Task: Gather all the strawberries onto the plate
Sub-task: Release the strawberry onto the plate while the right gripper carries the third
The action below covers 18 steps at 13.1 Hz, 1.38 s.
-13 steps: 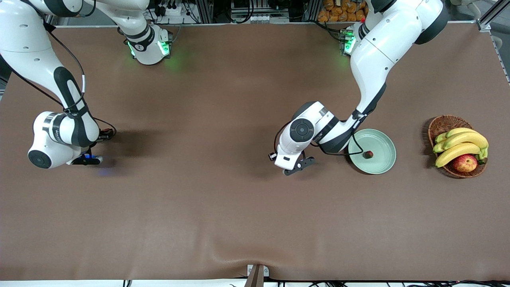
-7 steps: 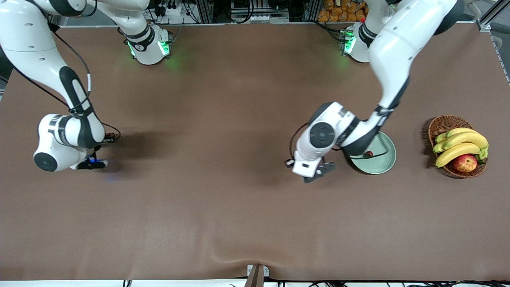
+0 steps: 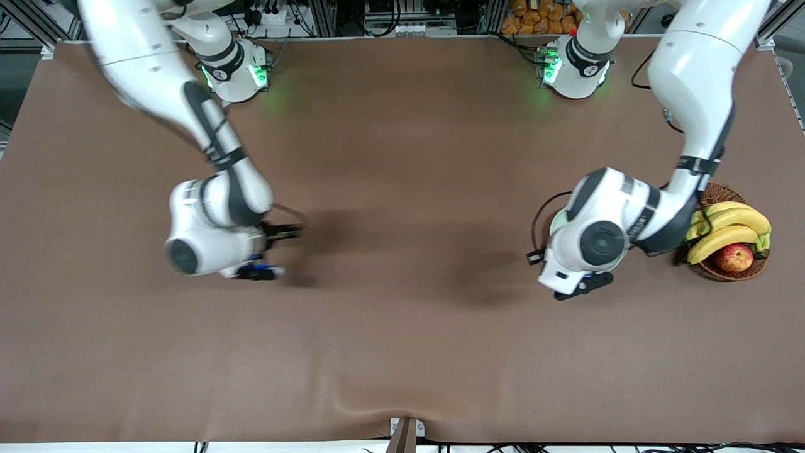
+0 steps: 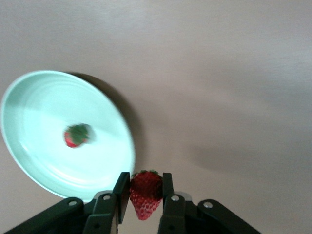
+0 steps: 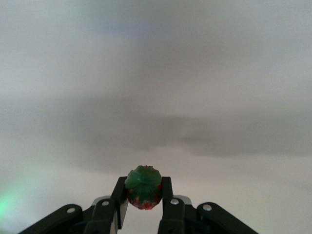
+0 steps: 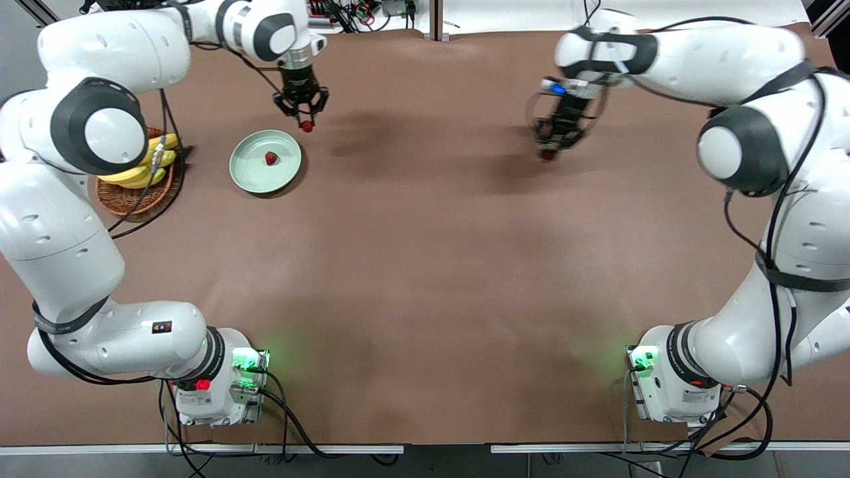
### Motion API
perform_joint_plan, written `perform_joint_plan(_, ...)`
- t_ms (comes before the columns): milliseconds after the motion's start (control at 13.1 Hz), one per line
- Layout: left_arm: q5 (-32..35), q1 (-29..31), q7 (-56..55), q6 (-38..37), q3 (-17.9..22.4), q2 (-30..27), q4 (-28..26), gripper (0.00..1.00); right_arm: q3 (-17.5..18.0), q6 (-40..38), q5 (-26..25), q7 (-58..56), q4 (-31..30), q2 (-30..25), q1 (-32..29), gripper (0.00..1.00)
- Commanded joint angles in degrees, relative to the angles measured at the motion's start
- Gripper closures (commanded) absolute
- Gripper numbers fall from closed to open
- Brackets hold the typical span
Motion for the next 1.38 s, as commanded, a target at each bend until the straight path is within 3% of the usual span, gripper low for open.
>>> perform_joint_plan(0,1.6,4.2,5.2,0.0,-0.4,-2.4,-5.8,1.00,-0.9,4.2,8.6,8.2,4.7,2.7,7.0,1.00)
perform_joint_plan(76,3.1,5.2,6.2,0.5,-0.4,-2.4,-7.2,1.00,-0.9,8.3,11.4,10.3,5.7,3.7,9.6,1.00)
perform_joint_plan(153,3.9,5.7,6.3,1.5,-0.4,-2.3,-8.2,0.89,-0.9,12.0,14.6,11.4,7.3,5.7,12.3,1.00)
perform_joint_plan(306,3.4,5.7,6.1,1.6,-0.5,-2.5,-8.1,0.00,-0.9,20.3,21.7,11.9,10.5,9.8,17.0,1.00)
perform_joint_plan(459,2.8,5.8,6.0,1.4,-1.3,-3.8,-7.4,0.00,-1.0,26.7,27.1,11.9,13.2,12.9,20.1,1.00)
perform_joint_plan(688,-0.8,5.7,5.5,0.2,-4.2,-5.5,-4.5,0.00,-1.0,33.2,29.9,11.9,18.2,17.4,23.4,0.94)
perform_joint_plan(764,-2.6,5.4,5.0,-0.4,-5.5,-5.5,-3.5,0.00,-1.0,35.5,31.8,12.2,19.5,18.8,24.5,0.86)
perform_joint_plan(994,-7.5,3.6,-0.6,-0.4,-8.4,-4.8,-1.6,0.00,-1.0,36.4,33.2,15.7,19.2,18.2,24.3,0.31)
perform_joint_plan(1070,-7.9,2.1,-2.6,-0.3,-8.5,-3.9,-0.7,0.00,-1.2,36.1,33.2,15.5,17.4,17.3,23.9,0.20)
perform_joint_plan(1299,-7.9,-1.2,-8.6,0.7,-8.5,-1.6,0.6,0.00,-1.2,35.0,32.6,15.1,11.8,13.8,21.0,0.13)
